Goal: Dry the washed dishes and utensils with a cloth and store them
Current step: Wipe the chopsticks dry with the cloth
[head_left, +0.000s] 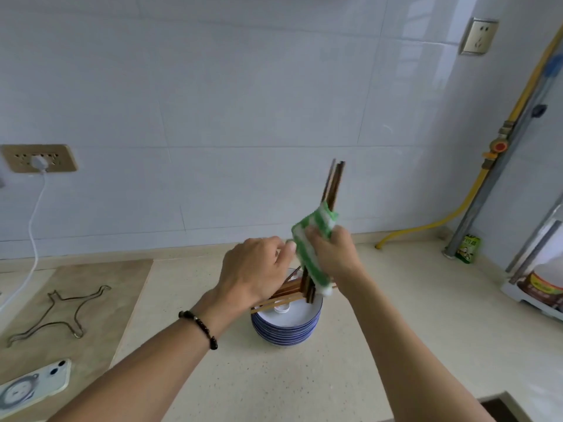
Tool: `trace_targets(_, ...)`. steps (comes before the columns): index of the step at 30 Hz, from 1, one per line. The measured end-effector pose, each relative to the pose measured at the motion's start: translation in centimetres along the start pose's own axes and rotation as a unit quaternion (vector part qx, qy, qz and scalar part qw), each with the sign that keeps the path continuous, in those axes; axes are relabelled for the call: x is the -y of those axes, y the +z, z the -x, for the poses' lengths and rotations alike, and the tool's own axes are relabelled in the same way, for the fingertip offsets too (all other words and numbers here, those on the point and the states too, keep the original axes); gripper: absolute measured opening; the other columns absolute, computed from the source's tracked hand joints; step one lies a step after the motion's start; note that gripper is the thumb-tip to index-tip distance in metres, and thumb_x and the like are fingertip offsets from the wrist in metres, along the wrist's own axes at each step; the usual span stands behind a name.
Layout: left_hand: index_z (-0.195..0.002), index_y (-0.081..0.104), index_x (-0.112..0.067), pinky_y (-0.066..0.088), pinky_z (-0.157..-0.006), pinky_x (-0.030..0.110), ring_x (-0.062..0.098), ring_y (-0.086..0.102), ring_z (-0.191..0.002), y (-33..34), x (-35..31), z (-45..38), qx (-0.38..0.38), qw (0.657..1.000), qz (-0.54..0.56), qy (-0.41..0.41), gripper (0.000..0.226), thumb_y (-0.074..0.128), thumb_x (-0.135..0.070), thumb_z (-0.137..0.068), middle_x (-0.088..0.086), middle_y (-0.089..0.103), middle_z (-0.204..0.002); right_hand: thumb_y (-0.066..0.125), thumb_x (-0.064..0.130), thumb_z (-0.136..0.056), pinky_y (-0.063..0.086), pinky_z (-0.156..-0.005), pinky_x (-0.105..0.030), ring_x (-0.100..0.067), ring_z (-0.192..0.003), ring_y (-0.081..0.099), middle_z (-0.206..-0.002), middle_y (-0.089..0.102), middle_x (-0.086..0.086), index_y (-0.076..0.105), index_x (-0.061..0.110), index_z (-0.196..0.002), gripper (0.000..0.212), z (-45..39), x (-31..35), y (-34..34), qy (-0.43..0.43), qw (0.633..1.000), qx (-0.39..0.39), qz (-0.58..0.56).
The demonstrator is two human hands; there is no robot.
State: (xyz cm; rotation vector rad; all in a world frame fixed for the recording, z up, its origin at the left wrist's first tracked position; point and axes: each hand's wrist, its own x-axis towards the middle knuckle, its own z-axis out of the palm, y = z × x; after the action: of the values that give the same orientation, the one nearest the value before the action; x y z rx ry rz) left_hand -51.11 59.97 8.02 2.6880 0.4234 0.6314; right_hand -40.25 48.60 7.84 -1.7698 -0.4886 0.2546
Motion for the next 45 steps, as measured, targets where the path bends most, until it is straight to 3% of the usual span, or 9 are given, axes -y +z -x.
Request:
trace_targets(2, -0.117, 0.063, -0.011, 0.05, -0.089, 0.043, 0.031, 0.052, -0.127, -1.0, 1.5, -0.7, -0.094, 0.988, -0.101, 0.062, 0.033, 0.065, -0.031, -0.092, 0.011, 0.061, -0.129, 0.057, 0.03, -0.097, 0.051, -0.068, -0.037, -0.03, -0.08, 0.067, -0.086, 0.068, -0.007, 0.054, 0.013, -0.092, 0.018, 0.5, -0.8, -0.3, -0.075, 0.944, 0.081, 0.312)
trace_targets(4, -0.119, 0.062, 0.0, 0.04, -0.107, 0.057, 0.039, 0.042, -0.139, -1.2, 3.4, -1.1, -0.096, 0.96, -0.224, 0.136, 0.066, 0.087, -0.031, -0.067, 0.02, 0.052, -0.141, 0.053, 0.035, -0.099, 0.039, -0.064, -0.035, -0.035, -0.086, 0.063, -0.094, 0.064, -0.008, 0.044, 0.017, -0.098, 0.02, 1.1, -1.1, -0.6, -0.122, 0.865, 0.079, 0.48)
trace_targets(7, -0.113, 0.057, -0.004, 0.024, -0.114, 0.066, 0.04, 0.037, -0.143, -0.7, 4.8, -0.8, -0.097, 0.947, -0.257, 0.168, 0.078, 0.094, -0.039, -0.054, 0.02, 0.052, -0.141, 0.048, 0.032, -0.102, 0.034, -0.065, -0.034, -0.035, -0.092, 0.063, -0.104, 0.064, -0.005, 0.046, 0.017, -0.108, 0.016, 1.3, -1.2, -0.7, -0.193, 0.81, 0.043, 0.553)
trace_targets(11, -0.12, 0.05, -0.011, 0.03, -0.115, 0.056, 0.033, 0.045, -0.137, -0.1, 5.0, -0.4, -0.021, 0.944, -0.264, 0.199, 0.061, 0.079, -0.045, -0.079, 0.012, 0.059, -0.131, 0.047, 0.012, -0.099, 0.033, -0.066, -0.034, -0.028, -0.095, 0.061, -0.102, 0.059, -0.003, 0.047, 0.016, -0.119, 0.02, 1.8, -1.1, -0.6, -0.247, 0.744, 0.063, 0.617)
trace_targets(14, -0.115, 0.05, -0.014, 0.049, -0.079, 0.04, 0.028, 0.06, -0.089, 0.3, 4.5, -0.2, 0.092, 0.927, -0.311, 0.19, 0.024, 0.04, -0.034, -0.107, 0.005, 0.066, -0.109, 0.048, 0.012, -0.098, 0.034, -0.067, -0.034, -0.027, -0.097, 0.06, -0.104, 0.059, -0.002, 0.049, 0.015, -0.119, 0.021, 2.3, -1.6, 0.2, -0.297, 0.733, 0.081, 0.607)
trace_targets(16, -0.112, 0.048, -0.013, 0.038, -0.061, 0.039, 0.031, 0.05, -0.071, -0.1, 4.7, 0.1, 0.119, 0.917, -0.329, 0.193, 0.022, 0.031, -0.027, -0.11, 0.006, 0.065, -0.098, 0.049, 0.018, -0.1, 0.035, -0.07, -0.034, -0.028, -0.102, 0.06, -0.11, 0.061, -0.003, 0.051, 0.016, -0.122, 0.022, 2.1, -2.4, -0.6, -0.305, 0.737, 0.11, 0.593)
trace_targets(22, -0.111, 0.047, -0.011, 0.035, -0.06, 0.038, 0.029, 0.05, -0.068, -0.5, 5.3, 1.0, 0.128, 0.91, -0.352, 0.176, 0.021, 0.032, -0.025, -0.11, 0.007, 0.066, -0.094, 0.049, 0.011, -0.097, 0.043, -0.091, -0.038, -0.028, -0.105, 0.06, -0.112, 0.063, -0.003, 0.054, 0.015, -0.12, 0.024, 1.9, -3.9, -2.5, -0.31, 0.713, 0.093, 0.622)
trace_targets(42, -0.11, 0.047, -0.014, 0.037, -0.059, 0.035, 0.025, 0.047, -0.064, -0.4, 5.6, 1.7, 0.181, 0.912, -0.329, 0.163, 0.026, 0.029, -0.033, -0.11, 0.004, 0.061, -0.085, 0.049, 0.015, -0.099, 0.042, -0.089, -0.037, -0.028, -0.103, 0.061, -0.111, 0.064, -0.003, 0.055, 0.014, -0.117, 0.019, 2.3, -4.7, -1.5, -0.331, 0.711, 0.141, 0.604)
trace_targets(45, -0.11, 0.046, -0.015, 0.035, -0.059, 0.035, 0.024, 0.046, -0.063, -0.8, 5.7, 1.4, 0.19, 0.912, -0.323, 0.169, 0.028, 0.027, -0.036, -0.11, 0.002, 0.057, -0.081, 0.05, 0.017, -0.099, 0.046, -0.078, -0.038, -0.028, -0.095, 0.061, -0.106, 0.063, -0.003, 0.055, 0.014, -0.119, 0.02, 2.2, -4.8, -1.2, -0.332, 0.728, 0.15, 0.581)
